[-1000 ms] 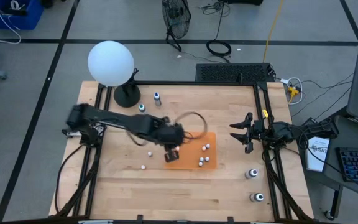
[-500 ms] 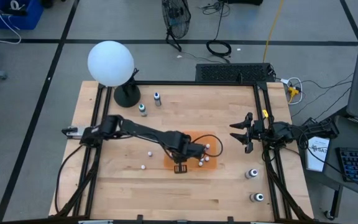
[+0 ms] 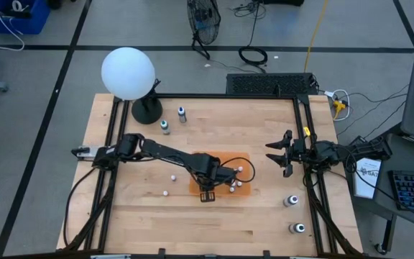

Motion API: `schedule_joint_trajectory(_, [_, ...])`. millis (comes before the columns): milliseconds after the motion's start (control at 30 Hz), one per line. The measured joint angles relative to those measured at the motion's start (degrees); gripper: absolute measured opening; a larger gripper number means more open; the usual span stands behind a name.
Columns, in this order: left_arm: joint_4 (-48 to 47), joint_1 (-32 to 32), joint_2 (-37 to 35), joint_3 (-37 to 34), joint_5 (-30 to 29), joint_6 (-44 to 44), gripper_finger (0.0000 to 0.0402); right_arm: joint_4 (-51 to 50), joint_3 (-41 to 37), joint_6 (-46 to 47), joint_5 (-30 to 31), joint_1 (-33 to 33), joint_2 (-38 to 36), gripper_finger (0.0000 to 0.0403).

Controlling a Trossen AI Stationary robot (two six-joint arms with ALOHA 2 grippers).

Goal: Pick & Place food coloring
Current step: Put the small violet food coloring bottle into the container, then put the small pink food coloring bottle into the container

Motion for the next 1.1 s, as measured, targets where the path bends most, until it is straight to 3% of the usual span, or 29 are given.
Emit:
schedule_joint_trajectory(233, [-0.1,0.0,0.0,0.1,0.0,0.2,0.0201,0.0,0.0,0.0,0.0,0.0,0.0,0.0178])
schedule_joint_trajectory(467, [-8.5,0.0,-2.4,4.6,-0.8,-0.4,0.0193,0.0,0.0,0.0,0.0,0.0,0.0,0.0176])
schedule_joint_trajectory(600, [-15.5,-0.7,-7.2,3.2,-9.0,-5.7,0.0181,0.1,0.0,0.0,0.0,0.0,0.0,0.018])
schedule_joint_trajectory(700, [-15.7,-1.6,-12.4,-1.1,-14.2,-11.8,0.0175,0.1,0.0,0.0,0.0,0.0,0.1,0.018])
schedule_joint_trajectory(833, [-11.2,-2.6,-19.3,-10.8,-14.7,-21.2,0.0167,0.0,0.0,0.0,0.0,0.0,0.1,0.0177])
schedule_joint_trajectory(933, [-8.2,-2.6,-23.3,-18.6,-14.3,-27.6,0.0162,0.0,0.0,0.0,0.0,0.0,0.1,0.0177])
schedule_joint_trajectory(1100, [-4.4,-2.6,-27.2,-29.7,-8.0,-33.2,0.0157,0.0,0.0,0.0,0.0,0.0,0.1,0.0178])
